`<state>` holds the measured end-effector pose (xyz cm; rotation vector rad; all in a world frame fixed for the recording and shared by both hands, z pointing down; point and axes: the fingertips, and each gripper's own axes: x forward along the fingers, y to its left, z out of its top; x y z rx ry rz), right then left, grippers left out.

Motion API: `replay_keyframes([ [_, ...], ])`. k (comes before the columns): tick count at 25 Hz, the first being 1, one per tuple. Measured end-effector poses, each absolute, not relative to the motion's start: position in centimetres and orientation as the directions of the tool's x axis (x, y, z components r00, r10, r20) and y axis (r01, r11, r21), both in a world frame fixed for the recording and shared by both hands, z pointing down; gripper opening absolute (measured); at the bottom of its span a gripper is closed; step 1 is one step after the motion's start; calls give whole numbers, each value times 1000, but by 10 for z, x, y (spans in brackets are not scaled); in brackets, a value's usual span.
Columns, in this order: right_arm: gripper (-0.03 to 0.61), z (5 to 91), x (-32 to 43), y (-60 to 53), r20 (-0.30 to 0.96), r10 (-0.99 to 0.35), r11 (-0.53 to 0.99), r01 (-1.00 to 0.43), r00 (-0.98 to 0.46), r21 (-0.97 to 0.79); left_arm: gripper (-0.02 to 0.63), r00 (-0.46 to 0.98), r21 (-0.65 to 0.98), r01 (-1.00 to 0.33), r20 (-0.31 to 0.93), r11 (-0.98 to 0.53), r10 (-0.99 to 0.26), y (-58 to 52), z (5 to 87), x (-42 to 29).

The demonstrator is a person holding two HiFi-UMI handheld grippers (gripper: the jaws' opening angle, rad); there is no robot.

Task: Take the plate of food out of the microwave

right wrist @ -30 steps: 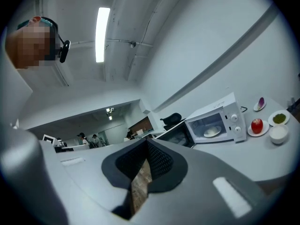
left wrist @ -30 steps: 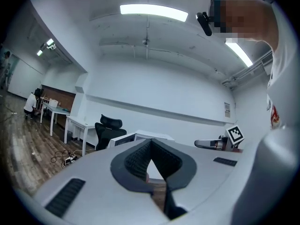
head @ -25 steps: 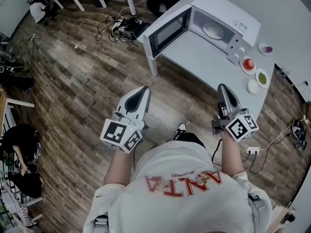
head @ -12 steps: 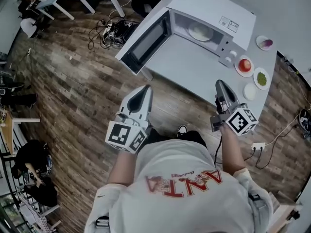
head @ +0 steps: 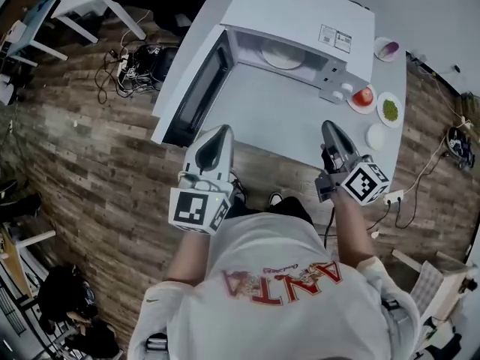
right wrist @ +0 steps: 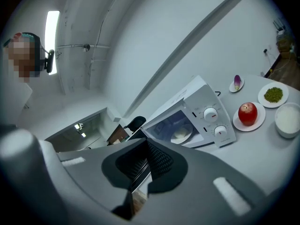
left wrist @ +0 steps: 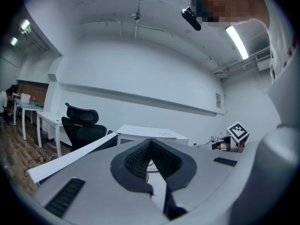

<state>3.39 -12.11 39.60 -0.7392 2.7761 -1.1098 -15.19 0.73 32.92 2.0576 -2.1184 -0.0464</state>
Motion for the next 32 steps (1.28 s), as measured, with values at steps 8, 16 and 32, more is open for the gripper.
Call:
replay_keyframes([
  [8, 3, 399, -4, -135, 135, -556, 551, -486, -820, -678, 9, 170, 221, -966, 131, -138, -977, -37, 353, -173],
  [16, 14, 430, -37, -168, 109, -529, 446, -386, -841, -808, 9, 242, 289, -938, 153, -191, -958, -65, 369, -173],
  [32, 104, 566, -79, -273, 234, -610, -156, -175, -757, -972, 9, 137, 313, -948, 247, -55, -959, -103, 406, -173],
])
